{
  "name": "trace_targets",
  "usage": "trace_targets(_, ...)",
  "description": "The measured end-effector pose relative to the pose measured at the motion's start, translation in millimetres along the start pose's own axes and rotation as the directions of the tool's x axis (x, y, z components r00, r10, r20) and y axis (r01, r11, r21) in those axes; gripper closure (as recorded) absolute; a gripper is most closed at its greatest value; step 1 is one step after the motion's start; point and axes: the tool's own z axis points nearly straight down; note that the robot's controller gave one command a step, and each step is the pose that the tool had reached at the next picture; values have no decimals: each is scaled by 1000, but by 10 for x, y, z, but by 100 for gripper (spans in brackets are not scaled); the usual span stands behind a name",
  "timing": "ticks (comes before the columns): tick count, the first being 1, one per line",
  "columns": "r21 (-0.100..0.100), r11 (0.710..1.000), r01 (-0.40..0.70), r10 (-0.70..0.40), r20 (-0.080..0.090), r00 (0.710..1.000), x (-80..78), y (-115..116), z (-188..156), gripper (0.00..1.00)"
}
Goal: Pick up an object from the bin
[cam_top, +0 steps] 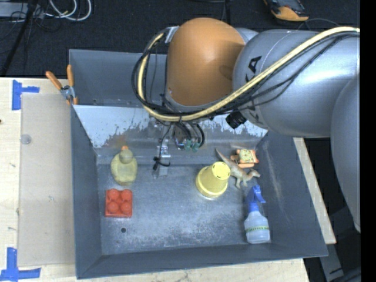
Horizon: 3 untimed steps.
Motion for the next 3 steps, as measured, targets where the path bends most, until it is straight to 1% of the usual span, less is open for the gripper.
trace_targets(1,-1,1000,-3,3,7,1000,-13,-8,-49,0)
trace_targets(2,4,999,-45,45,-5,999,224,118,-378,0)
trace_targets(3,-8,1000,-15,15,25,1000,114,306,-431,0)
